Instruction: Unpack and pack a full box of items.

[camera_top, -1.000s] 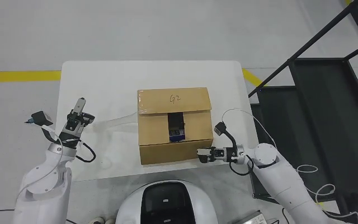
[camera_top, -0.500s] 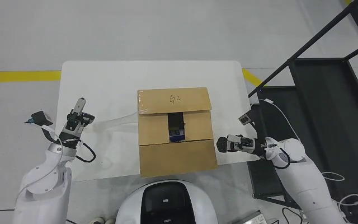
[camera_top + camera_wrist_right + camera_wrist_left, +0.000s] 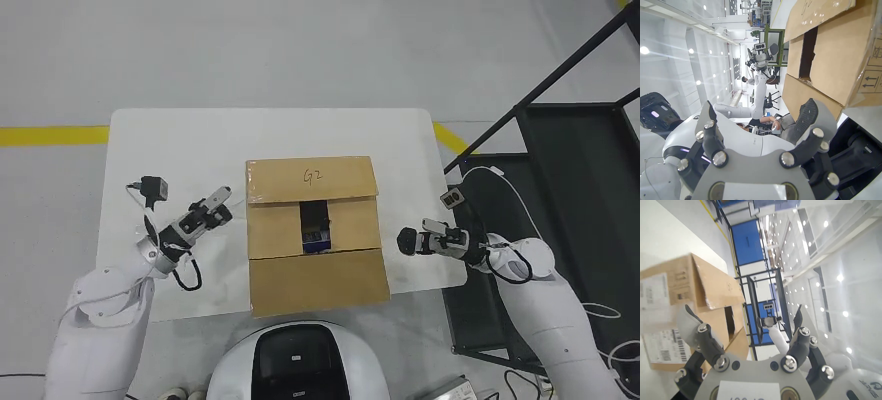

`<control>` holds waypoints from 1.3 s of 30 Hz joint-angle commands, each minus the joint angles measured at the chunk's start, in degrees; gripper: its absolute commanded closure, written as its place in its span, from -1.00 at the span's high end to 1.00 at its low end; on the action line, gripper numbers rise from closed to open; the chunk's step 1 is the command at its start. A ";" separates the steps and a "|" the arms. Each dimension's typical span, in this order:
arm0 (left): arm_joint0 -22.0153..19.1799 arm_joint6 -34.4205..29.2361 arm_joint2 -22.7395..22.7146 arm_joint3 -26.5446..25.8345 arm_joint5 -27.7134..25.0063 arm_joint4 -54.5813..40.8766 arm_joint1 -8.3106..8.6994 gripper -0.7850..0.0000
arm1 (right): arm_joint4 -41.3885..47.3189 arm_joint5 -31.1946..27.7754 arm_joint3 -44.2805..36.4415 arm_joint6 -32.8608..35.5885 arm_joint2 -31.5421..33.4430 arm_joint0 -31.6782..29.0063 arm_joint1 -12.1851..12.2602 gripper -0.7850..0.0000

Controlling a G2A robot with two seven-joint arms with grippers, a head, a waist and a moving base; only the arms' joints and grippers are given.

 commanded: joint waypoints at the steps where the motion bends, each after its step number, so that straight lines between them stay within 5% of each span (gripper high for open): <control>1: -1.81 -4.18 1.33 1.13 -0.20 -2.17 0.04 1.00 | -0.01 0.01 0.00 0.00 0.00 0.00 0.00 1.00; 9: -7.07 -18.51 4.38 3.70 -0.38 -8.04 0.60 1.00 | -0.01 0.01 0.00 0.00 0.00 0.00 0.00 1.00; 28: -6.89 -18.45 5.00 3.47 0.95 -6.13 0.80 1.00 | -0.01 0.01 0.00 0.00 0.00 0.00 0.00 1.00; 39: -12.90 -19.65 9.76 14.72 0.77 -6.63 0.66 1.00 | -0.01 0.01 0.00 0.00 0.00 0.00 0.00 1.00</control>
